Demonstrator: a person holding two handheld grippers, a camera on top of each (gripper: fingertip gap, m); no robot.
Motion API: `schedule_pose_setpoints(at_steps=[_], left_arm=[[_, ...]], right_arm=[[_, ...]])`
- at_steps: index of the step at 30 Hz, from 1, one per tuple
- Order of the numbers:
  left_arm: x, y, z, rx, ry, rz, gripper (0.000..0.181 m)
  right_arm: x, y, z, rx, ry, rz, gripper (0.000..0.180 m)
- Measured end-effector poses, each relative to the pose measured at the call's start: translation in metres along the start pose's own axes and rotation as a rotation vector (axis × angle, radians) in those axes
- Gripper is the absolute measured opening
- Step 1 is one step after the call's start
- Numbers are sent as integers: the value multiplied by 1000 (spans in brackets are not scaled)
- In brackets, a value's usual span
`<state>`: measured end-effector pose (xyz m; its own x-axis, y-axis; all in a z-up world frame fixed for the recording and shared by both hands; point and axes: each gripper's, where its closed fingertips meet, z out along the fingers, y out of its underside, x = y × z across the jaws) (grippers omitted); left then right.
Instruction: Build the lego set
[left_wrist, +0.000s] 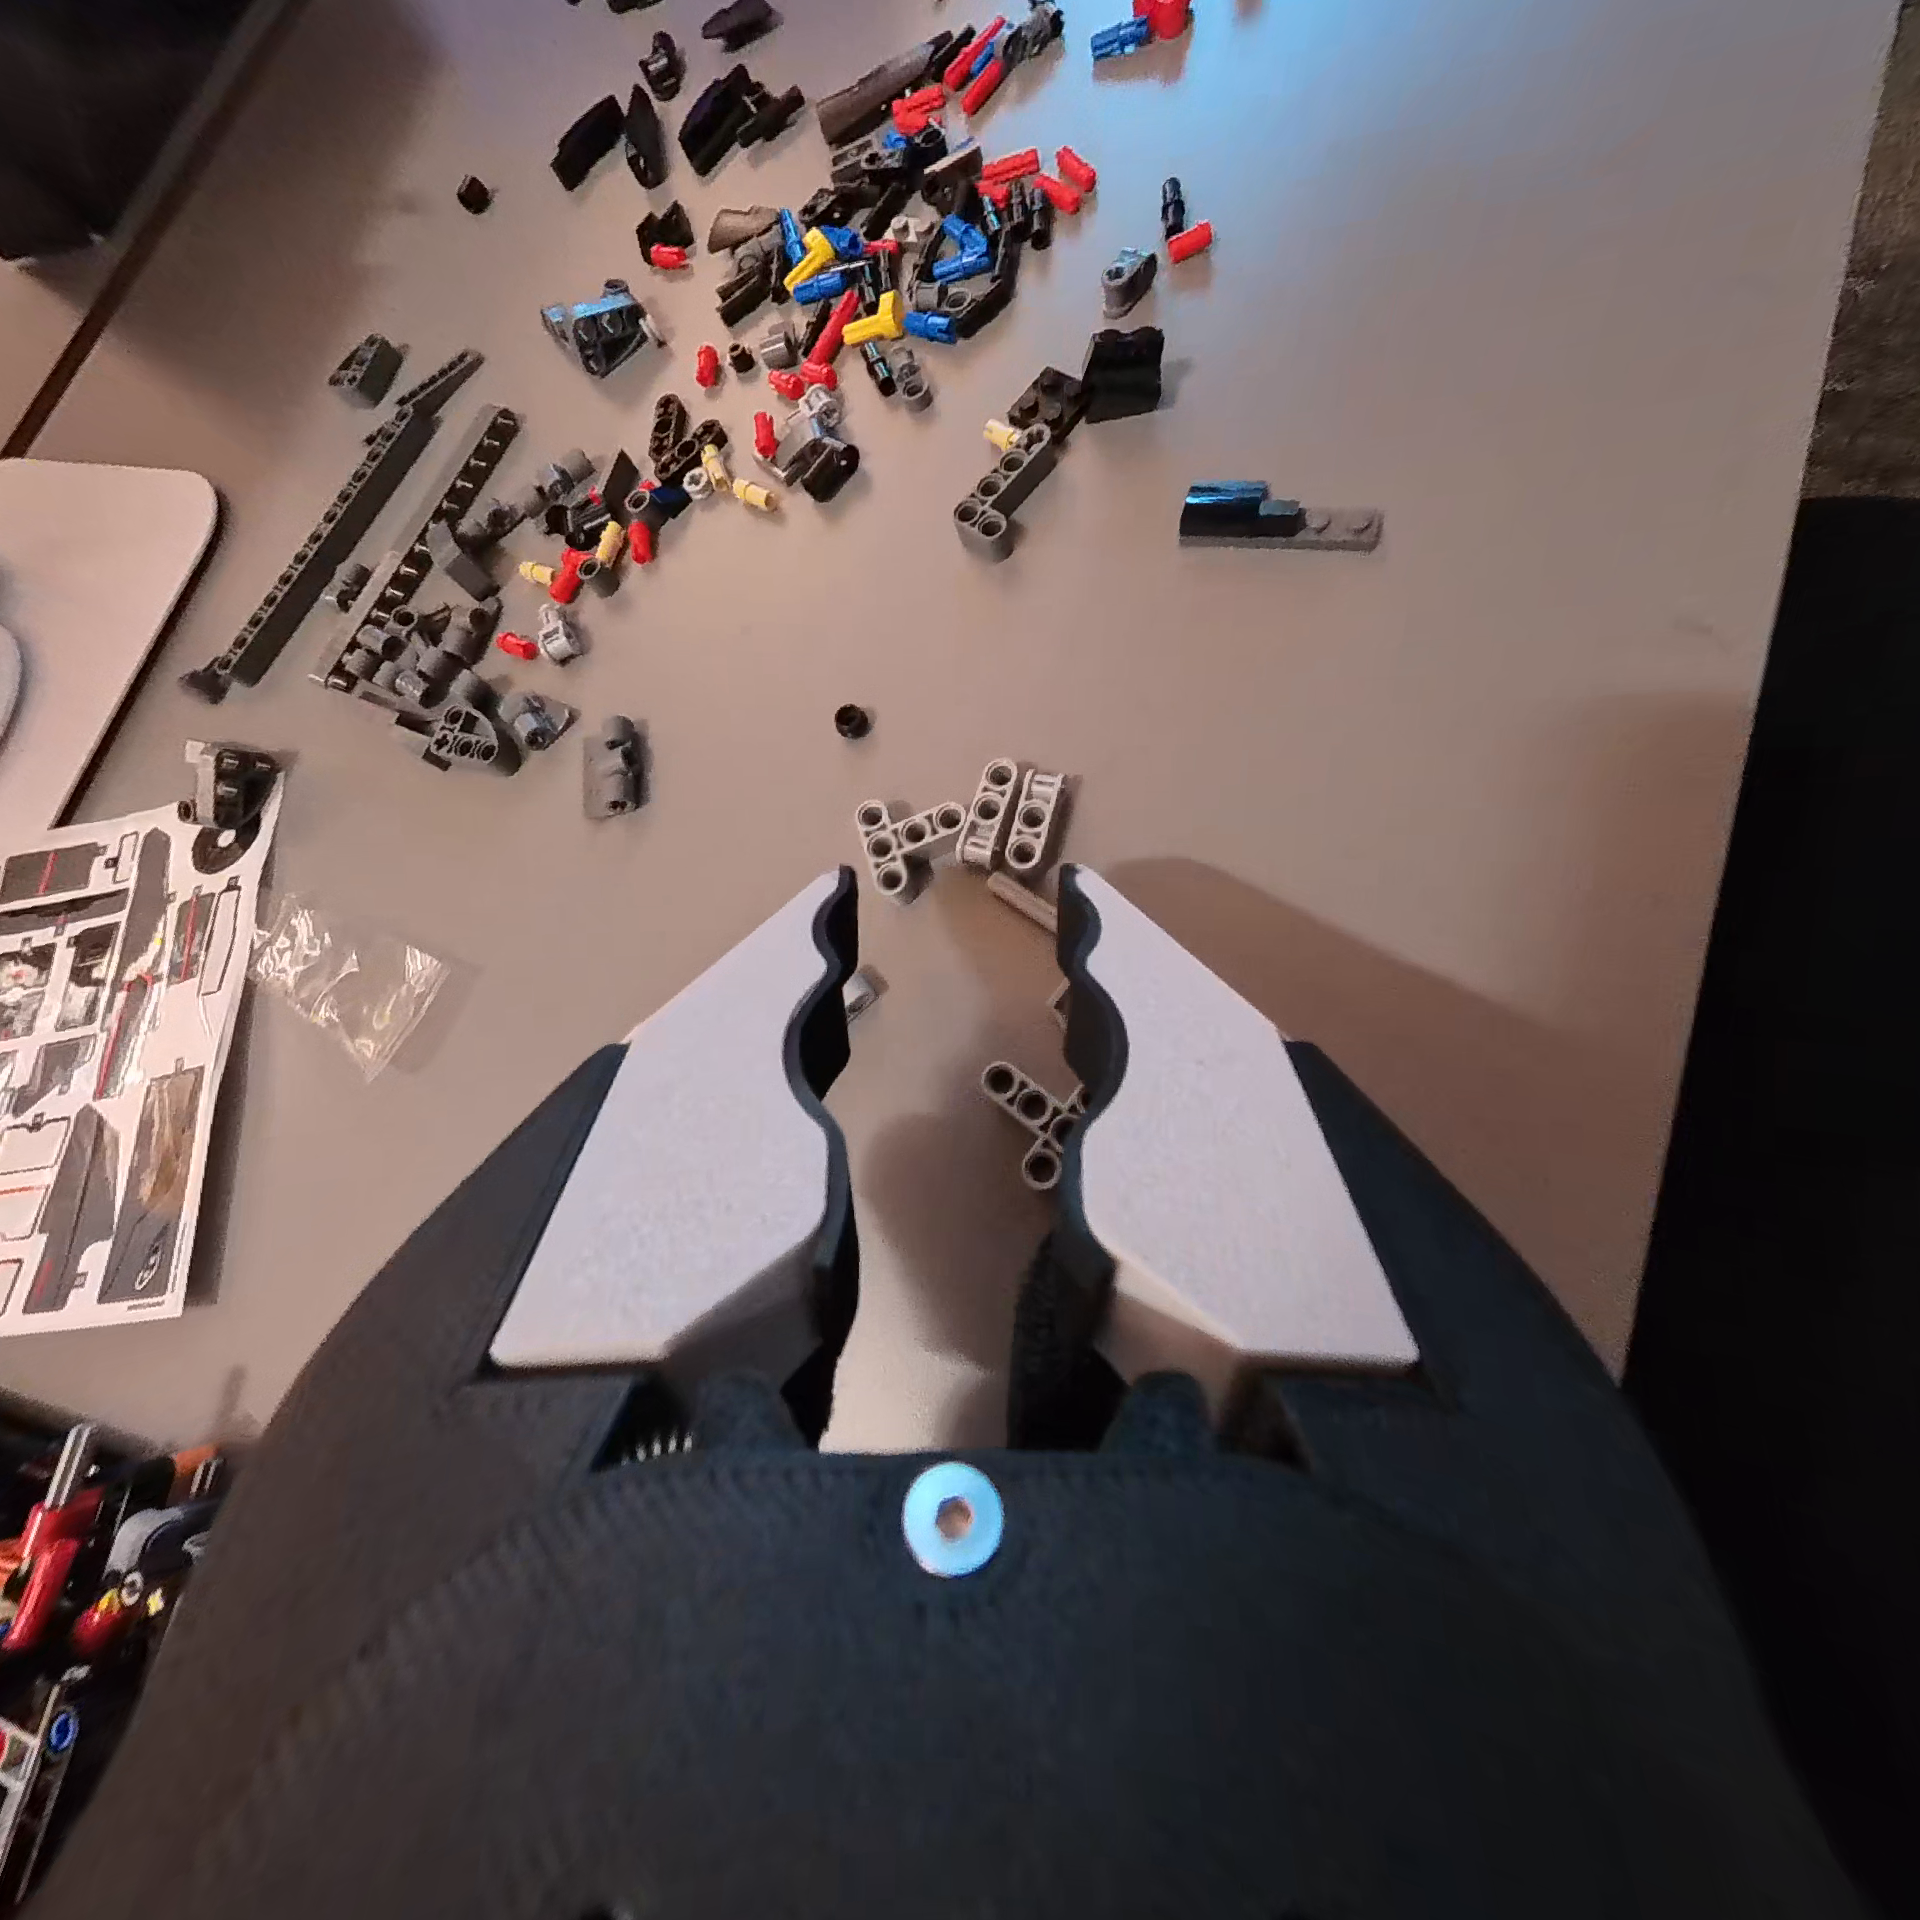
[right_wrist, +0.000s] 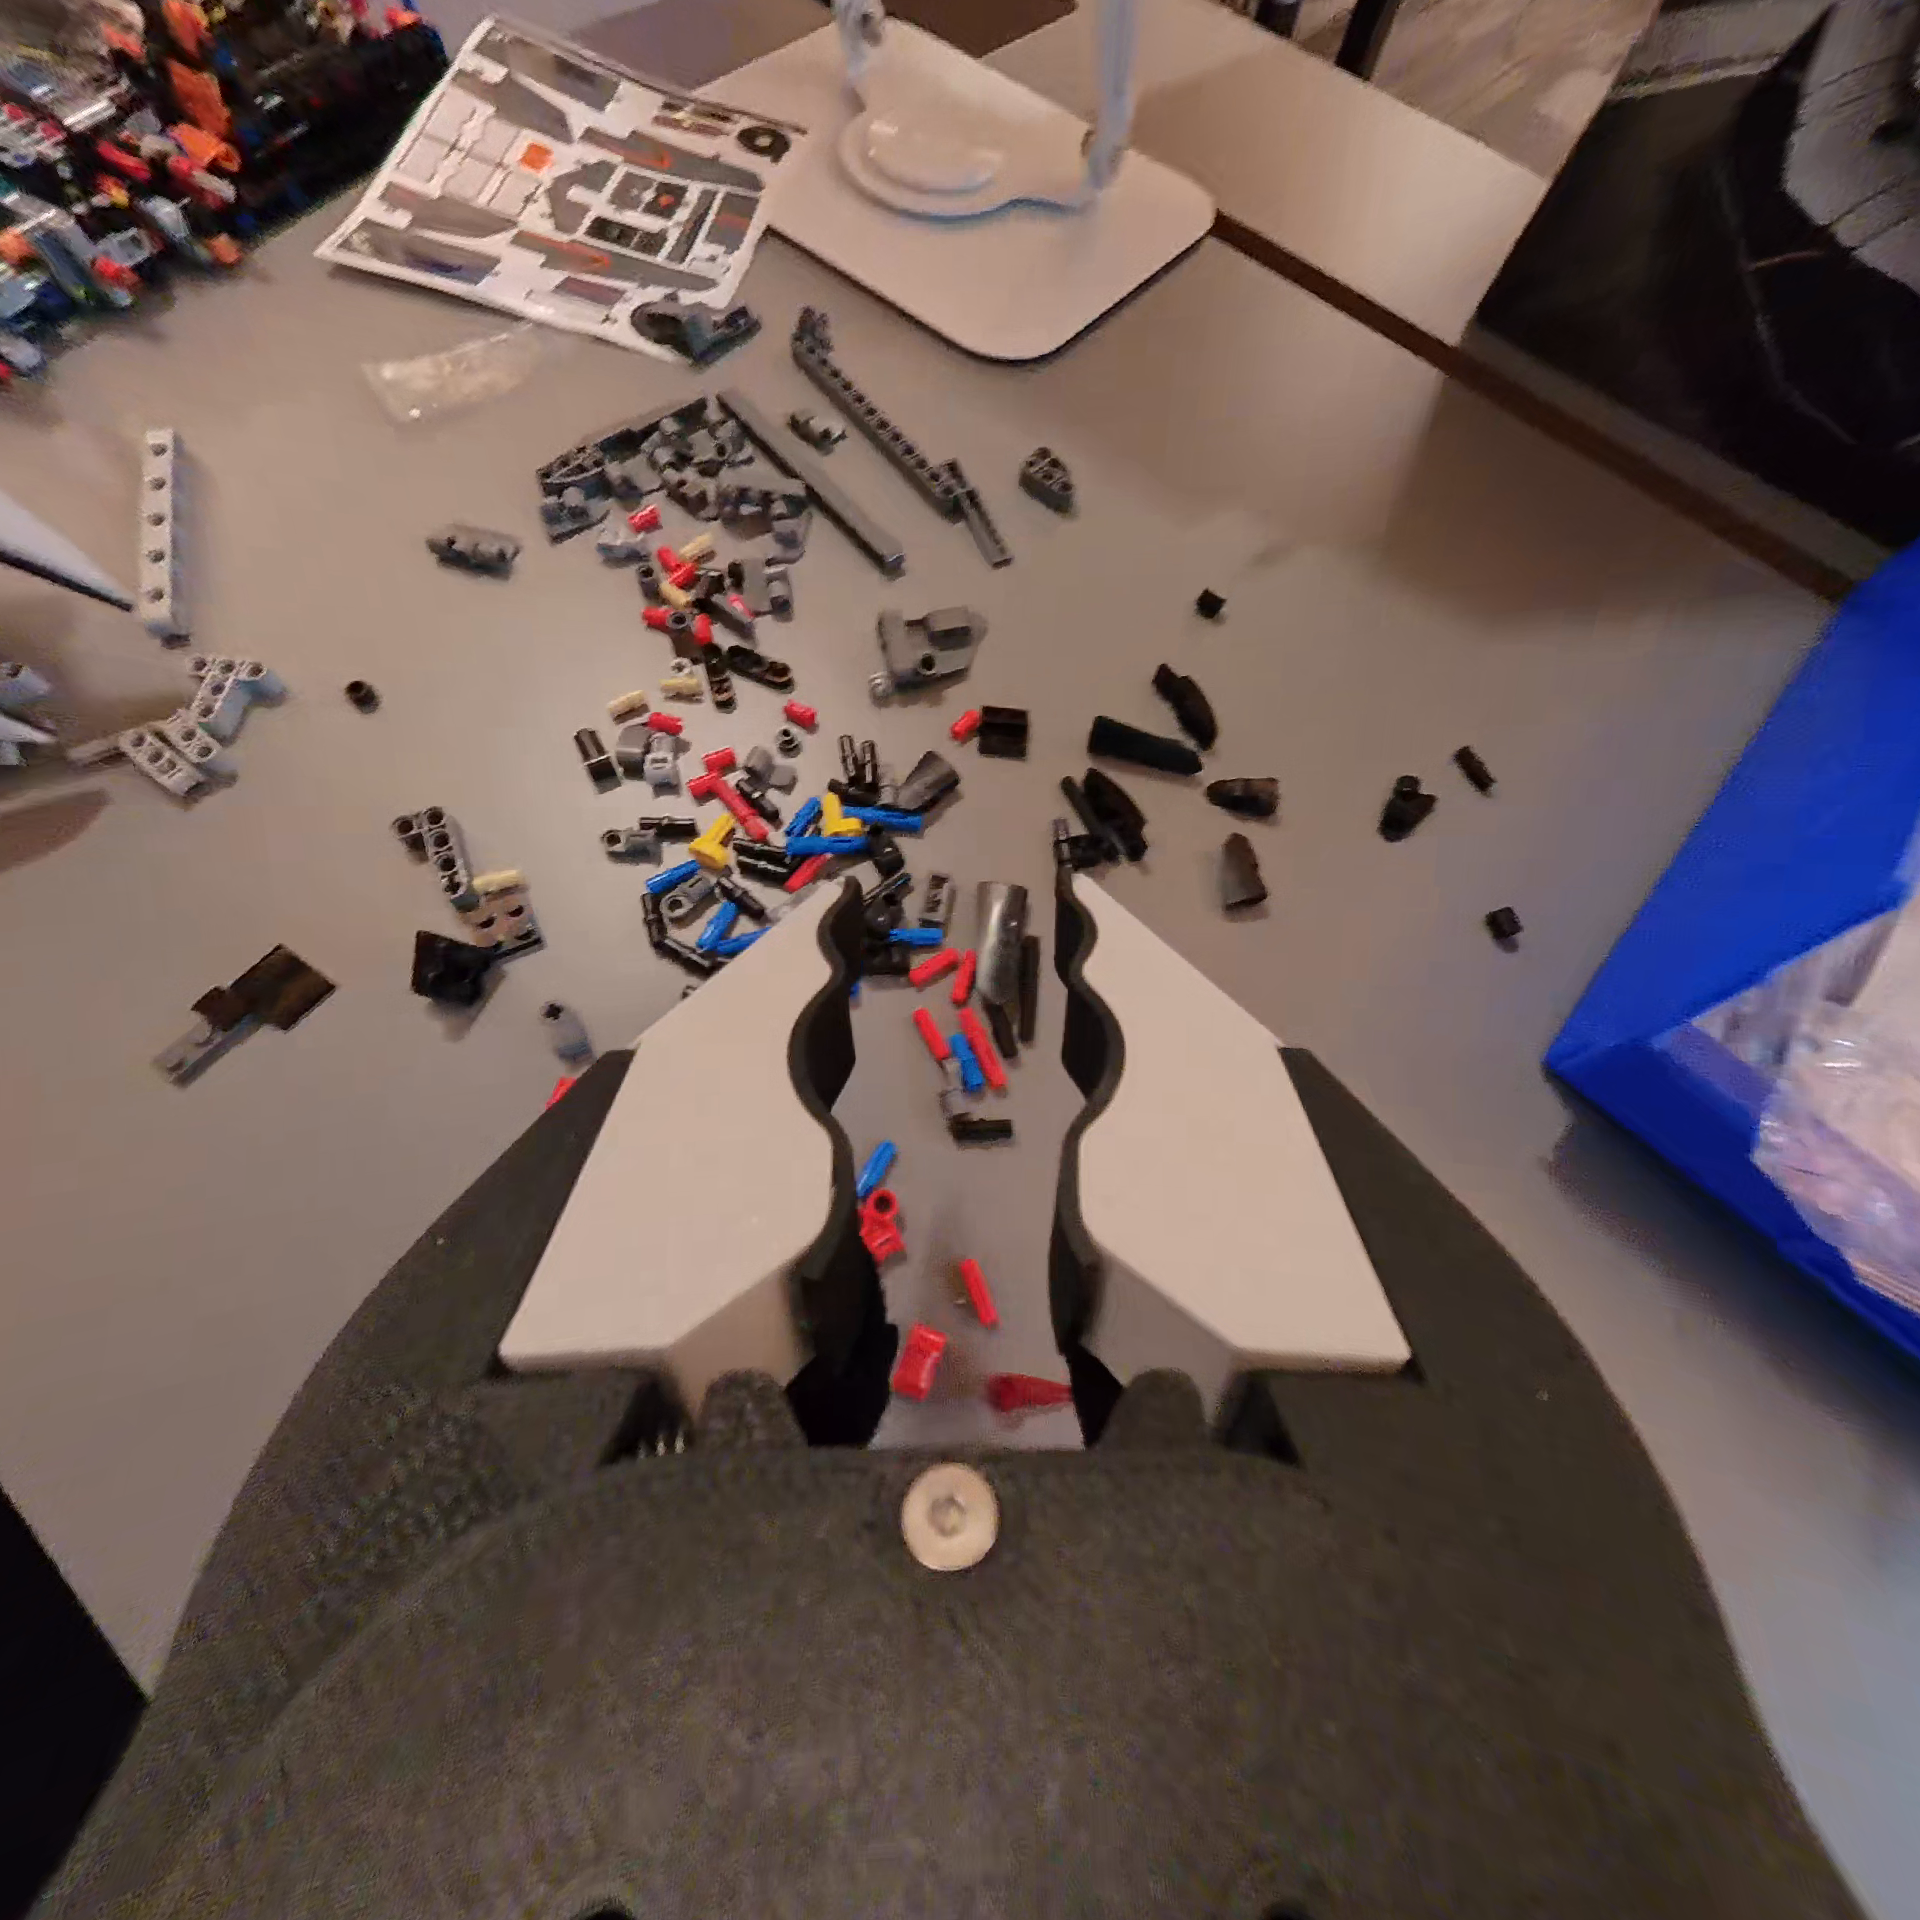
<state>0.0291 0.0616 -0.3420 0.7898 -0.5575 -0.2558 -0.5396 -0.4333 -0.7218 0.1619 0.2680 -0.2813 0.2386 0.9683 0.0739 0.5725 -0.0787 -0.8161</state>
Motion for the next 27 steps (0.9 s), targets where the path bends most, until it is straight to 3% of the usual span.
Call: schedule_pose_setpoints(at_steps=[1, 27], left_arm=[[0, 0, 0, 1, 3, -1, 37], [9, 3, 12, -18, 34, 10, 37]], right_arm=[[3, -1, -1, 5, 9, 0, 33], [-14, 46, 18, -237, -79, -161, 31]])
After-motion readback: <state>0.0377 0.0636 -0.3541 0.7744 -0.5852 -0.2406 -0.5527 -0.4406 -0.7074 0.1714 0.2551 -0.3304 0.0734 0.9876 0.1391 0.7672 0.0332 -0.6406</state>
